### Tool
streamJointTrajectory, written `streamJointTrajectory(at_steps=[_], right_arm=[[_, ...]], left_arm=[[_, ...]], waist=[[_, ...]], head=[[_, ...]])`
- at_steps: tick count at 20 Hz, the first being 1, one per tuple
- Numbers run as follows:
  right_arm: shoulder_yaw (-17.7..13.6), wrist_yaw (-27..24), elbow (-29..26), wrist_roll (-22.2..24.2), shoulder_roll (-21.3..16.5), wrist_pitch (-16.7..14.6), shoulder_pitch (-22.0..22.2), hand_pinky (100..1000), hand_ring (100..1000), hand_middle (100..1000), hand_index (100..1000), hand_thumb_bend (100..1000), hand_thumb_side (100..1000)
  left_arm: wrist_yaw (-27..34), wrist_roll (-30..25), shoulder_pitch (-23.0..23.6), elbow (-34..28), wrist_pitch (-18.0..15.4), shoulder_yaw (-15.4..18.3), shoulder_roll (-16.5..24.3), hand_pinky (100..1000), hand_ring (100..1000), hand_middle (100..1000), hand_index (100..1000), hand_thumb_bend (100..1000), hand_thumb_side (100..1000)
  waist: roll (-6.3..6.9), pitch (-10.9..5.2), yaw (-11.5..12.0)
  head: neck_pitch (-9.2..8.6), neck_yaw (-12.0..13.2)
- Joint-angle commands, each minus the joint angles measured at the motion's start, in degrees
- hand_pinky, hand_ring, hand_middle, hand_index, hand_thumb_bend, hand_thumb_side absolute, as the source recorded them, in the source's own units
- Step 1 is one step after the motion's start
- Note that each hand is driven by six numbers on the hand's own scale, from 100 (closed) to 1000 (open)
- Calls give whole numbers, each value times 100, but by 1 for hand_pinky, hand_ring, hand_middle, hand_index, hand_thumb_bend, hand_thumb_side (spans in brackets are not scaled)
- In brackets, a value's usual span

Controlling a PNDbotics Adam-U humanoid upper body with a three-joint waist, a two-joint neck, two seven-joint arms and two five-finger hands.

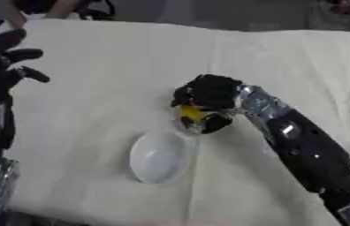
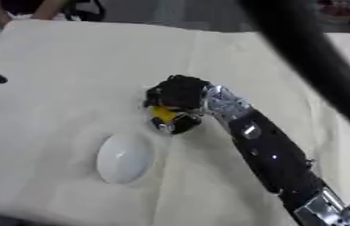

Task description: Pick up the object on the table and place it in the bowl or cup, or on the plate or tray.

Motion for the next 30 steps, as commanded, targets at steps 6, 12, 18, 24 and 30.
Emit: streamJointTrajectory(at_steps=[6,12,18,24,30], right_arm=[[-332,-383,223,-1087,87,176,219,100,343,428,504,100,690],[-624,-699,440,-1777,302,360,431,100,261,316,414,100,668],[-906,-1138,112,-2597,297,356,632,100,100,100,168,100,697],[-1047,-1210,-25,-3450,172,306,872,100,100,100,100,100,684],[-1053,-1004,130,-3385,105,243,909,100,100,100,100,100,713]], left_arm=[[33,11,-65,-97,-20,60,1,466,712,787,818,266,880],[69,18,-151,-141,-20,64,-131,466,712,787,818,265,880],[134,-13,-292,-231,-4,52,-278,468,712,787,816,262,879],[144,-2,-226,-299,25,91,-285,468,711,786,814,262,877],[135,-8,-188,-309,26,96,-282,469,710,786,813,263,876]], waist=[[106,1,43],[294,186,122],[619,501,384],[780,566,472],[785,507,436]], head=[[-41,-71],[-108,-203],[-240,-526],[-143,-621],[-73,-609]])
